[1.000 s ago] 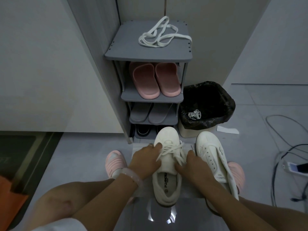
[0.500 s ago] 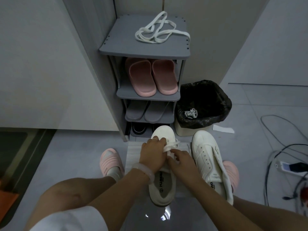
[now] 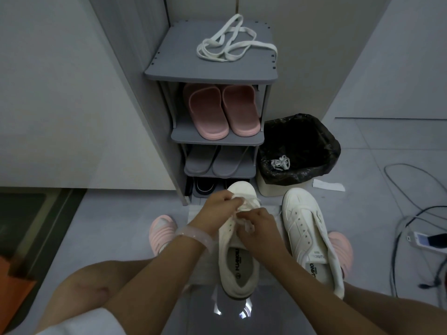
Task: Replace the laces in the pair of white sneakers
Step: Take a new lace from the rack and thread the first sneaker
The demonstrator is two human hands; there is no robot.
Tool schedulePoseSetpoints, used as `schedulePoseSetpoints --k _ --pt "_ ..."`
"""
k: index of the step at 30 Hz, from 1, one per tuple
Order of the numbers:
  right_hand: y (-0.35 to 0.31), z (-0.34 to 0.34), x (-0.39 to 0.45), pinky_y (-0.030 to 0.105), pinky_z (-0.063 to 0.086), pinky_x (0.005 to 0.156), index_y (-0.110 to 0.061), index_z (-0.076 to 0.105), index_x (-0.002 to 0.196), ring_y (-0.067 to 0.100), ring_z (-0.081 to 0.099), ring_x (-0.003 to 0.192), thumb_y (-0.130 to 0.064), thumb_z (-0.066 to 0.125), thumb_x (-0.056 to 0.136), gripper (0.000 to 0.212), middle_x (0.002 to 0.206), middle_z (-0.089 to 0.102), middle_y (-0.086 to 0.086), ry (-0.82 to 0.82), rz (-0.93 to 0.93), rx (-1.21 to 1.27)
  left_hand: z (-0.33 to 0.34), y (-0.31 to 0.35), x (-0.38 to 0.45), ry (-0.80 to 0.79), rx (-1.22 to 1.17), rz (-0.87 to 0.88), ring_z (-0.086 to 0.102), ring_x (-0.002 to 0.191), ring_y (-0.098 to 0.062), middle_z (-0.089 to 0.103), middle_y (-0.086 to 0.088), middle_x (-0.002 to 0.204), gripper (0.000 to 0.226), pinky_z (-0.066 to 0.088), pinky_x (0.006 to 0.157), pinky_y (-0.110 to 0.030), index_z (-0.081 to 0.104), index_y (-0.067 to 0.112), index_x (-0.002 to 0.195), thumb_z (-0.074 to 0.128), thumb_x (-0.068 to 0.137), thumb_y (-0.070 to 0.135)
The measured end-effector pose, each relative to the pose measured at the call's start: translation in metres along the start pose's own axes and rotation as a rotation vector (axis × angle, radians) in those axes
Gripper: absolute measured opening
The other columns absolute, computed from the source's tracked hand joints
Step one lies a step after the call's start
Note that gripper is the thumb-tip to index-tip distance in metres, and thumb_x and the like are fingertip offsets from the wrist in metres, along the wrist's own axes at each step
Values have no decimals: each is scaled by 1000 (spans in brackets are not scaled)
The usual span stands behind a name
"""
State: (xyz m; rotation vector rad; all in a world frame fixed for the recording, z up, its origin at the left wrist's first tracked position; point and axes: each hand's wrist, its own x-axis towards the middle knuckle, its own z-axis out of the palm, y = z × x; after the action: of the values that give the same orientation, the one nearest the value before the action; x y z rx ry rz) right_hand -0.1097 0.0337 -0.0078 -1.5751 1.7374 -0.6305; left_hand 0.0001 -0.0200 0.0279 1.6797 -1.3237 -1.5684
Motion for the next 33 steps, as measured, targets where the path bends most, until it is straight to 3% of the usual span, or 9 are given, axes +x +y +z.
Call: schedulePoseSetpoints --k 4,7,11,14,18,21,25,29,33 --pt "-3 1 1 21 34 88 -17 65 103 15 45 101 -24 65 84 20 104 51 -3 2 -87 -93 -10 26 -12 31 -73 94 52 66 -7 58 2 69 20 40 64 -19 57 17 68 57 88 14" --pt "-7 -3 4 25 38 76 -15 57 83 13 47 84 -26 56 90 13 85 51 -4 -35 -103 -161 -16 34 -19 -24 -90 135 56 65 -5 63 3 69 18 44 66 -18 59 19 73 56 90 15" --pt "-20 -7 2 13 38 54 -14 52 71 0 46 52 -14 40 97 28 59 52 -5 75 82 463 -21 34 -21 28 206 219 54 60 -9 60 -6 69 10 45 64 -24 63 13 81 61 88 20" --pt "-23 -18 9 16 42 47 -17 49 87 10 44 52 -7 31 97 23 61 47 1 224 315 789 -23 34 -20 107 205 255 52 52 -1 60 3 60 13 46 58 -17 65 10 80 62 87 20" --pt "-23 -27 7 13 41 47 -21 44 112 7 46 59 -9 41 94 22 76 50 -2 -137 284 503 -23 47 -26 -126 -127 301 63 65 -2 70 5 70 10 50 66 -14 63 13 84 55 91 13" --pt "-32 -20 -1 12 36 56 -20 50 89 2 42 60 -17 53 92 5 70 47 -7 -353 69 258 -26 48 -30 -387 133 438 61 80 7 70 12 92 20 45 68 -7 64 23 91 50 93 8" --pt "-39 -25 9 12 28 64 -1 62 98 13 53 84 -5 41 96 21 94 61 12 -108 -82 -107 -18 29 -22 -384 433 425 49 118 -6 56 4 126 37 39 98 -20 58 20 122 37 96 4" --pt "-33 -41 7 12 29 60 -5 66 93 9 51 77 -8 49 94 18 83 57 -6 -43 -286 -58 -18 30 -14 -366 195 233 55 79 6 60 5 95 37 43 73 -7 58 16 114 37 89 -1" --pt "-32 -57 10 11 45 67 -19 65 97 0 56 74 -7 46 95 23 78 59 -14 -117 -209 92 -29 25 -9 -395 757 343 53 84 -13 60 -1 88 16 43 82 -35 61 11 98 48 88 9"
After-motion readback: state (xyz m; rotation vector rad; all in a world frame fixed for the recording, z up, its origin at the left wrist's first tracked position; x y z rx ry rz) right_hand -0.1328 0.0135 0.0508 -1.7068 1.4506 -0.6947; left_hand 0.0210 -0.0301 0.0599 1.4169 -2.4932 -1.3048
